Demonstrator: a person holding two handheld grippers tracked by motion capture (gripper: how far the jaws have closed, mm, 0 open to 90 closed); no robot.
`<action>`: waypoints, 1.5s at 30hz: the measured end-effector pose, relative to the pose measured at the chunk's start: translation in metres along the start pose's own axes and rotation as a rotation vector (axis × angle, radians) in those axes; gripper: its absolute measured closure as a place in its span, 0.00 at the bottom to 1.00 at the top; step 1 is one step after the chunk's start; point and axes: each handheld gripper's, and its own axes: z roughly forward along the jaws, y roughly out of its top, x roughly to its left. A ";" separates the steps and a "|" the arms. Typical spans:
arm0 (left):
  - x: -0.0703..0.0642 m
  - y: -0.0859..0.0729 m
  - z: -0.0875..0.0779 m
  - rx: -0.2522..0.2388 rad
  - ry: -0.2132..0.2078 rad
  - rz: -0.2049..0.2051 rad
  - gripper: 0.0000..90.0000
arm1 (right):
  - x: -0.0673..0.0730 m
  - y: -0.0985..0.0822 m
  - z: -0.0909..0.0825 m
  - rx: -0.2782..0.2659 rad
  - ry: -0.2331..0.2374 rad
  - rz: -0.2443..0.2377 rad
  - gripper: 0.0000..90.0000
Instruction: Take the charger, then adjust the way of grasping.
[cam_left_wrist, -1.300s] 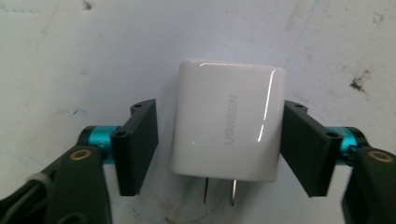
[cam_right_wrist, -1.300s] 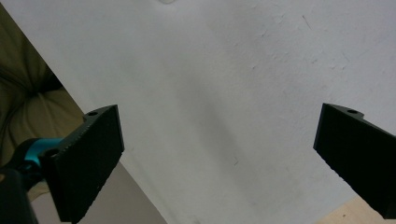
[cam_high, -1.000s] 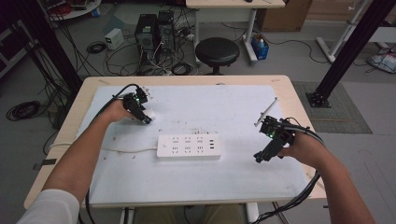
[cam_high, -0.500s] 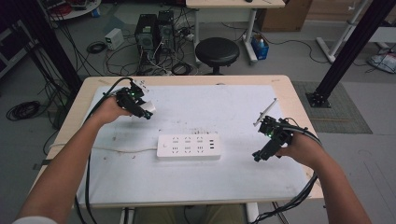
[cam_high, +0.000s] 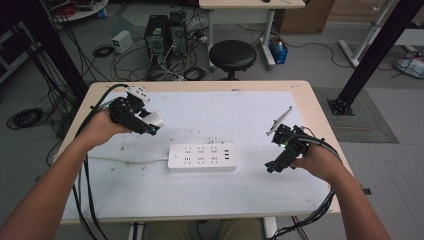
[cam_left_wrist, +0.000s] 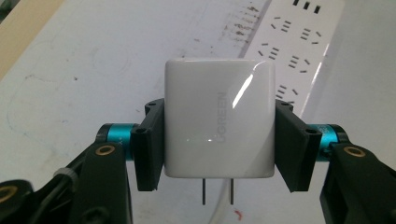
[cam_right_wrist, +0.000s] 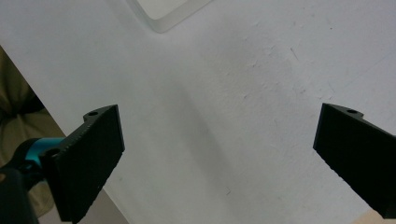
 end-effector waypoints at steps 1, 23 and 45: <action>-0.003 0.000 -0.003 0.002 0.004 -0.004 0.47 | 0.001 0.000 0.000 -0.005 -0.001 -0.009 0.01; -0.058 0.000 -0.019 -0.025 0.022 0.089 0.47 | 0.010 0.011 0.009 -0.069 -0.030 -0.034 0.01; -0.081 0.020 0.007 -0.084 -0.044 0.224 0.47 | 0.007 0.026 0.006 -0.335 0.231 0.189 0.01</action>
